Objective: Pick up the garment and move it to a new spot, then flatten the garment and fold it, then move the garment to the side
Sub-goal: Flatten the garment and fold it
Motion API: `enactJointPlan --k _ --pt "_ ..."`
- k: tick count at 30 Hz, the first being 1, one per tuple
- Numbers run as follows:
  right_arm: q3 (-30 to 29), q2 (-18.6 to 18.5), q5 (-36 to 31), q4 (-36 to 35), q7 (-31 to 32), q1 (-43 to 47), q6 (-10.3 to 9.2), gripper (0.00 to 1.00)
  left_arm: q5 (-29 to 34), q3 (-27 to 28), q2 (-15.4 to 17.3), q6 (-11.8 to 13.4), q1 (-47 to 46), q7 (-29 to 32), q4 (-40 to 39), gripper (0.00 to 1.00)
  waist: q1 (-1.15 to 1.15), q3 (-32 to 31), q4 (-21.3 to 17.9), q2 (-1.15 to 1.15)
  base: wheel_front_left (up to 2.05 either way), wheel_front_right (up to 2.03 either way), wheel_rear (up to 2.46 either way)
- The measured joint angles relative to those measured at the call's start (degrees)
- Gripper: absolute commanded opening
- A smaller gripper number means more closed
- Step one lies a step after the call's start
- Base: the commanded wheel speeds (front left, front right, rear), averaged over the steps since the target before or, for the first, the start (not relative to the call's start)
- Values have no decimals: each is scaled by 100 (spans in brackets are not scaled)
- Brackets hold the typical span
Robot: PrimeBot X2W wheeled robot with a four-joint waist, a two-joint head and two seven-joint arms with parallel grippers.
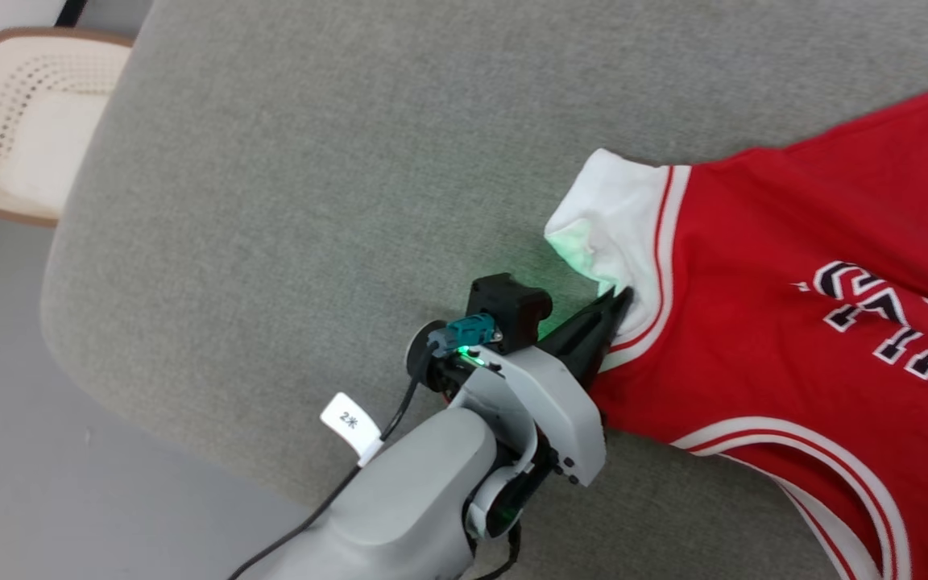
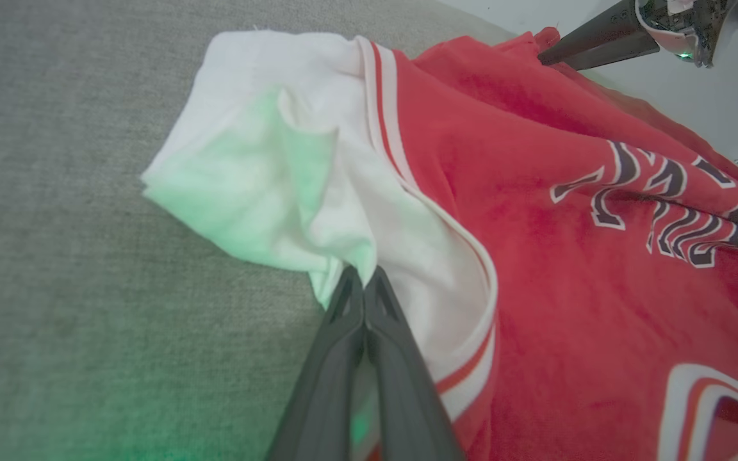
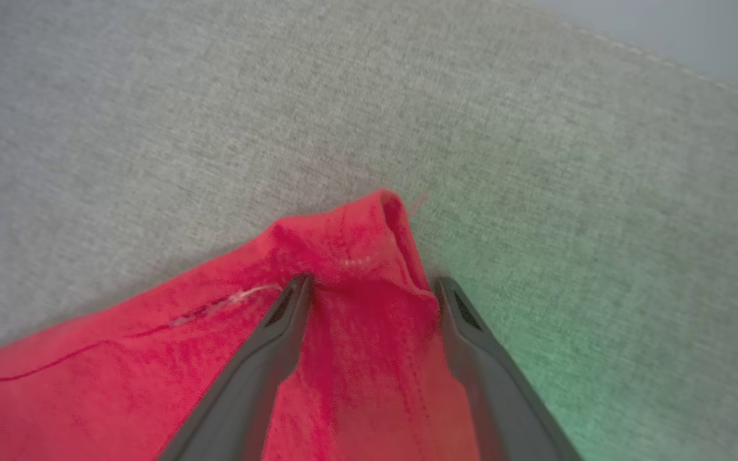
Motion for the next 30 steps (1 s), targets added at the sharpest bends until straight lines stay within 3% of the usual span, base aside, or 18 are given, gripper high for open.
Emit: enactJointPlan --k 2,3,4,5,6,15,22,30 --pt "-53 14 -102 157 0 -98 0 100 -18 -14 -52 -27 -30 -43 56 0 0 67 84 0 0 0 0" --pt "-53 33 -172 208 13 -133 -1 49 -25 -20 -74 -41 -50 -57 94 0 0 103 115 0 0 0 0" --pt "-52 38 -216 232 26 -169 -2 49 -33 -25 -87 -44 -76 -80 126 0 0 133 141 0 0 0 0" --pt "-55 42 -250 248 36 -211 -2 7 -45 -24 -101 -49 -100 -93 158 0 0 160 160 0 0 0 0" --pt "-66 52 -278 256 34 -245 -4 0 -63 -20 -113 -52 -118 -113 186 0 0 182 171 1 0 0 0" --pt "-121 428 -100 145 -32 -319 -18 0 -164 164 20 -77 -315 -185 453 0 0 109 -102 0 0 0 0" --pt "21 667 221 -234 -460 -231 -9 0 -162 391 634 -40 -916 253 710 0 0 -130 -519 0 0 0 0" --pt "310 733 458 -660 -1374 -427 -9 0 -87 559 1350 -99 -1909 1002 905 0 0 -470 -1090 0 0 0 0"
